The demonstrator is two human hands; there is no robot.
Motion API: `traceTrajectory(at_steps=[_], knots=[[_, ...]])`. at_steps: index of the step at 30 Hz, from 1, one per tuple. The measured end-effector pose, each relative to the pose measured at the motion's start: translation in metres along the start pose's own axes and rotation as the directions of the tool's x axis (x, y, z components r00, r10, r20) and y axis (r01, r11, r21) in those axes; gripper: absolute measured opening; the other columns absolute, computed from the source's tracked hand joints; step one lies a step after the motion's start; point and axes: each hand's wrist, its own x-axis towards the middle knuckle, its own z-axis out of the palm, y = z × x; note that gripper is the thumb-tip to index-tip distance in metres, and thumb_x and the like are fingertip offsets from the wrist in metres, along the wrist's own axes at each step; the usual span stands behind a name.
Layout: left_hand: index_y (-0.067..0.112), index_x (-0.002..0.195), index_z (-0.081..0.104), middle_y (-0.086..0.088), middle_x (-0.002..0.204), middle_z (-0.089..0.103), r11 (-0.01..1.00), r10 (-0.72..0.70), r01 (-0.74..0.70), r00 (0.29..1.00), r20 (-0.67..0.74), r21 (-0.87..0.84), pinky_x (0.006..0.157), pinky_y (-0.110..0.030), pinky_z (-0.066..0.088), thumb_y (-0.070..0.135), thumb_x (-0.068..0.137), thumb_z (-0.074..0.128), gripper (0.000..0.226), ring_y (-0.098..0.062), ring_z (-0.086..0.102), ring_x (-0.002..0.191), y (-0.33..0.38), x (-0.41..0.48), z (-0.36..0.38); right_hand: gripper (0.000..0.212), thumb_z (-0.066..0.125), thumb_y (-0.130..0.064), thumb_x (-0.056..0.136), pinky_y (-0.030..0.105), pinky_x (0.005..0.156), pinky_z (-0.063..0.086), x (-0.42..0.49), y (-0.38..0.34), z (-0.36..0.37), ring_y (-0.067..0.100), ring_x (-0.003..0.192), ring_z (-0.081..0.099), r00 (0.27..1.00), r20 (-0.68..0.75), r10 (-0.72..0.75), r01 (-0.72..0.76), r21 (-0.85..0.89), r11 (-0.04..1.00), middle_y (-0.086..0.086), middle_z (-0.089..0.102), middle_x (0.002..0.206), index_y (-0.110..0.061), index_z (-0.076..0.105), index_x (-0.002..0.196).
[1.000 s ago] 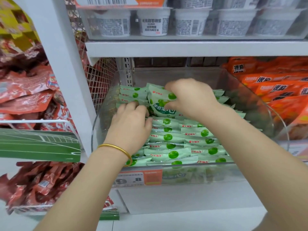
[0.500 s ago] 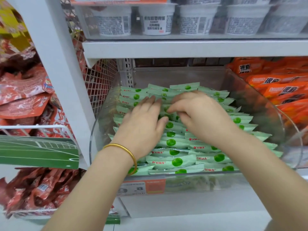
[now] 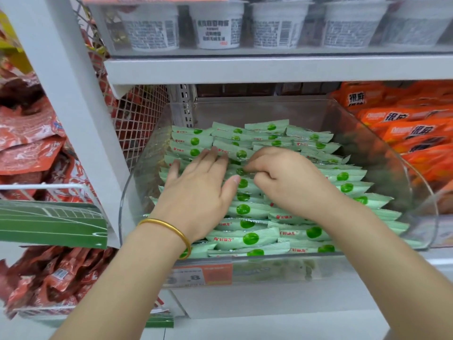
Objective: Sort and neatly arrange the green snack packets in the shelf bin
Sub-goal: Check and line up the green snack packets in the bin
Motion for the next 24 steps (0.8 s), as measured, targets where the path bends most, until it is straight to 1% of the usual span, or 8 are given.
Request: traceTrajectory(at_steps=[2, 4, 6, 9, 12, 16, 20, 24], knots=[[0.027, 0.148, 0.015, 0.009, 0.158, 0.005, 1.0, -0.003, 0.002, 1.0, 0.028, 0.014, 0.117, -0.043, -0.001, 0.048, 0.097, 0.014, 0.055, -0.005, 0.0, 0.144, -0.001, -0.001, 0.0, 0.035, 0.041, -0.019, 0.087, 0.041, 0.093, 0.043, -0.004, -0.001, -0.001, 0.024, 0.109, 0.05, 1.0, -0.003, -0.012, 0.012, -0.029, 1.0, -0.001, 0.063, 0.116, -0.016, 0.068, 0.108], [0.027, 0.148, 0.019, 0.009, 0.158, 0.008, 0.999, -0.002, 0.0, 0.999, 0.054, 0.041, 0.117, -0.045, 0.0, 0.048, 0.097, 0.013, 0.055, -0.004, 0.001, 0.144, -0.001, -0.002, 0.0, 0.036, 0.038, -0.021, 0.089, 0.039, 0.097, 0.039, -0.006, -0.004, 0.001, 0.021, 0.111, 0.046, 0.997, 0.073, -0.012, 0.018, -0.087, 0.996, -0.005, 0.062, 0.12, -0.021, 0.067, 0.111], [0.027, 0.147, 0.022, 0.009, 0.157, 0.011, 0.999, 0.0, -0.001, 0.999, 0.038, 0.033, 0.117, -0.045, 0.001, 0.048, 0.097, 0.014, 0.054, -0.005, 0.004, 0.144, -0.001, -0.001, 0.0, 0.036, 0.039, -0.02, 0.089, 0.038, 0.098, 0.038, -0.007, -0.005, -0.001, 0.02, 0.113, 0.045, 0.997, 0.083, -0.001, 0.005, -0.056, 0.998, -0.004, 0.062, 0.121, -0.021, 0.067, 0.112], [0.026, 0.147, 0.02, 0.007, 0.157, 0.01, 1.0, -0.009, 0.009, 0.999, -0.036, -0.014, 0.118, -0.044, 0.004, 0.046, 0.098, 0.018, 0.053, -0.007, 0.002, 0.144, -0.001, 0.0, 0.001, 0.037, 0.043, -0.012, 0.088, 0.036, 0.1, 0.04, -0.003, 0.001, -0.012, 0.021, 0.117, 0.051, 0.993, -0.074, 0.094, -0.086, 0.113, 0.99, 0.001, 0.064, 0.122, -0.019, 0.067, 0.116], [0.025, 0.147, 0.02, 0.005, 0.158, 0.008, 0.999, -0.026, 0.024, 0.998, -0.061, -0.033, 0.117, -0.045, 0.005, 0.046, 0.098, 0.021, 0.053, -0.009, 0.001, 0.145, -0.003, 0.003, 0.002, 0.035, 0.046, -0.007, 0.088, 0.035, 0.099, 0.042, 0.009, 0.011, -0.016, 0.022, 0.117, 0.054, 0.962, -0.197, 0.187, -0.164, 0.127, 0.978, 0.002, 0.066, 0.118, -0.018, 0.069, 0.113], [0.023, 0.146, 0.021, 0.004, 0.157, 0.012, 0.999, -0.031, 0.031, 0.999, -0.017, -0.011, 0.117, -0.045, 0.004, 0.046, 0.098, 0.019, 0.053, -0.01, 0.003, 0.145, -0.003, 0.004, 0.002, 0.018, 0.058, -0.021, 0.087, 0.039, 0.093, 0.044, 0.038, 0.004, -0.003, 0.029, 0.109, 0.051, 0.988, -0.085, 0.129, -0.13, -0.016, 0.991, 0.003, 0.067, 0.103, -0.022, 0.074, 0.095], [0.021, 0.143, 0.028, 0.003, 0.156, 0.017, 1.0, -0.026, 0.026, 1.0, -0.014, 0.007, 0.116, -0.044, 0.002, 0.047, 0.098, 0.019, 0.052, -0.011, 0.006, 0.144, -0.004, 0.001, 0.003, 0.022, 0.061, -0.04, 0.087, 0.032, 0.085, 0.039, 0.052, -0.009, 0.003, 0.026, 0.114, 0.041, 0.985, 0.032, 0.168, -0.158, -0.197, 0.968, 0.002, 0.055, 0.107, -0.024, 0.072, 0.097], [0.022, 0.143, 0.026, 0.003, 0.156, 0.017, 1.0, -0.016, 0.017, 1.0, -0.02, 0.01, 0.117, -0.044, 0.002, 0.047, 0.098, 0.019, 0.052, -0.012, 0.006, 0.145, -0.005, 0.0, 0.004, 0.015, 0.06, -0.035, 0.089, 0.032, 0.082, 0.036, 0.056, -0.012, 0.004, 0.026, 0.115, 0.041, 0.983, 0.04, 0.181, -0.168, -0.218, 0.961, 0.0, 0.056, 0.107, -0.024, 0.07, 0.092]])
